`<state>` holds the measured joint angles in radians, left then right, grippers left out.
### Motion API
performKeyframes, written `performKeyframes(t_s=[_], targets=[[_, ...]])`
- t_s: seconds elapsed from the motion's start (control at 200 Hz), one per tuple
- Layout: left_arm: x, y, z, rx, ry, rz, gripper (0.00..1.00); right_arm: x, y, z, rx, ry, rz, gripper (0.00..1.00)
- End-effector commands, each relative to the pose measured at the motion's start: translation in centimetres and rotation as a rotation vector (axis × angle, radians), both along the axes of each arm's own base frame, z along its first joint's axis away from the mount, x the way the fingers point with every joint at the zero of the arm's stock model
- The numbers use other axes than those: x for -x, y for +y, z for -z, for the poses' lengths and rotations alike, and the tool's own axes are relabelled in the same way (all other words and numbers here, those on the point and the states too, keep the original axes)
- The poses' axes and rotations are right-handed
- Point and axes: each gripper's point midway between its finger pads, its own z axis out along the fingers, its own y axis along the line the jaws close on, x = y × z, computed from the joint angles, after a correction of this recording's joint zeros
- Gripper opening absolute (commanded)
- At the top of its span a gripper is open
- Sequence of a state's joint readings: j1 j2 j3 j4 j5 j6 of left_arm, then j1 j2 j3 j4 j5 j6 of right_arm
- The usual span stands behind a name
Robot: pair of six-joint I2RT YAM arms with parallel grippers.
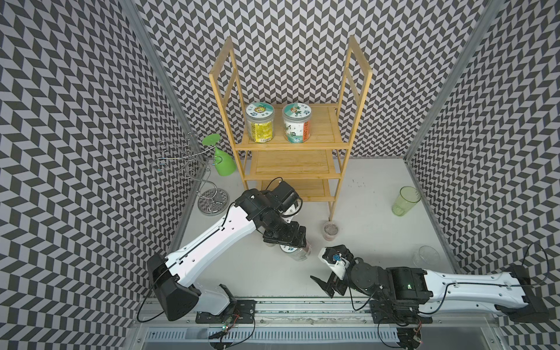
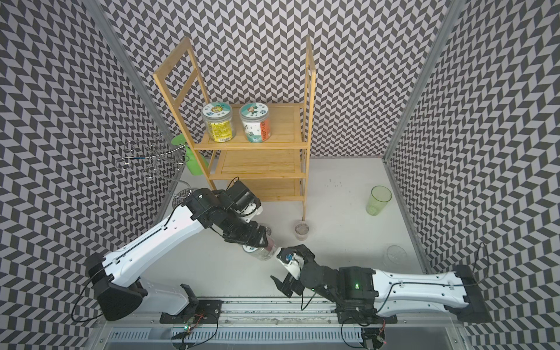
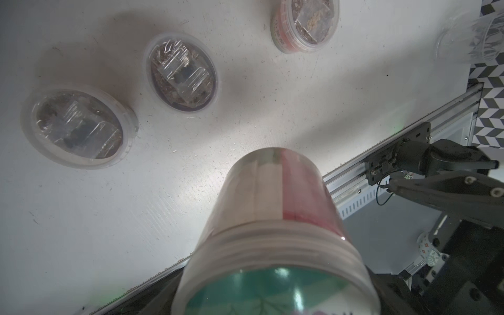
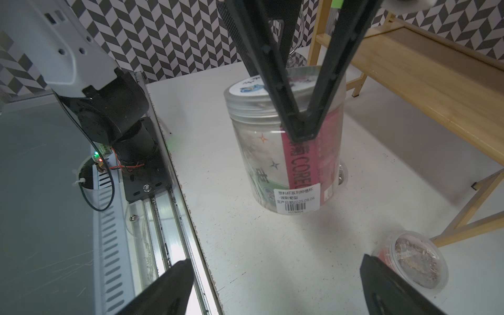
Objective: Place the seed container on the shelf
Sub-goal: Pick up the seed jar at the center of the board.
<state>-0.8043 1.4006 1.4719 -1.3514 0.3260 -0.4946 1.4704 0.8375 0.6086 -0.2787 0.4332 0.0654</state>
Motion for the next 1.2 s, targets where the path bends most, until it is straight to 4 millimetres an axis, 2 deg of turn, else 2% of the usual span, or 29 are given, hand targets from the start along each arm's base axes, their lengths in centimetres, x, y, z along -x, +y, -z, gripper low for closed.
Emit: performKeyframes(t_s=[0.0, 0.546, 1.012, 1.197], targets=[[0.3, -0.5, -2.1, 0.073, -0.025, 0.039, 0.68, -0.3, 0.6, -1.8, -0.077, -0.116, -0.026, 0.99], [0.4, -0.5, -2.1, 0.083, -0.032, 0.064, 0.70, -0.6, 2.8, -3.0, -0.192, -0.121, -0.015, 0.99], [0.6, -0.6, -1.9, 0.090, -0.033, 0.080, 0.71, -3.4, 3.9, -2.8, -0.217, -0.096, 0.055, 0.99], [0.6, -0.6, -1.9, 0.096, -0.038, 0.085, 0.71, -3.4, 5.1, -2.4, -0.203, -0.086, 0.022, 0.99]])
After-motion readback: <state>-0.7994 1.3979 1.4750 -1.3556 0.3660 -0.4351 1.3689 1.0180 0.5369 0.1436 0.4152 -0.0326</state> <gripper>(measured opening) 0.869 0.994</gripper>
